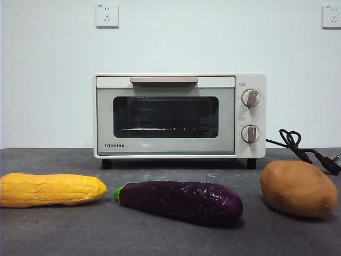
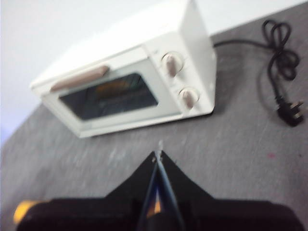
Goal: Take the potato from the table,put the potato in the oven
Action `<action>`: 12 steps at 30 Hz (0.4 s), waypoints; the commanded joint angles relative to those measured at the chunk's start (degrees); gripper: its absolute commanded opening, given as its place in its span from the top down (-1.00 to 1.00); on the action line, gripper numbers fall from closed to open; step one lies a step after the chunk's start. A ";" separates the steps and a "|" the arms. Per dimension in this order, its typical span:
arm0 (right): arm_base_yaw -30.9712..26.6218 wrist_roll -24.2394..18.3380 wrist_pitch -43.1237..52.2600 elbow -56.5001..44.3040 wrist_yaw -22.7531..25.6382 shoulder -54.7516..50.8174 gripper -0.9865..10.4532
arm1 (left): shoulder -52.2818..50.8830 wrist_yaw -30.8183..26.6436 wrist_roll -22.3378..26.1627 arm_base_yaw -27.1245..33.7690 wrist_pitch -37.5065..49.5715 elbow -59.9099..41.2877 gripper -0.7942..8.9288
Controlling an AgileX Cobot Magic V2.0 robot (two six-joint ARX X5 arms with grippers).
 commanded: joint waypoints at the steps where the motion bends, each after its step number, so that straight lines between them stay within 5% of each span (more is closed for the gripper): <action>1: 0.20 -7.54 -6.23 8.24 -3.48 5.79 0.85 | 4.04 4.13 4.13 0.13 -2.97 5.11 0.85; 12: 2.93 -23.08 -38.34 37.33 -11.82 23.30 0.85 | 15.74 14.99 18.36 -0.02 -21.73 24.37 0.85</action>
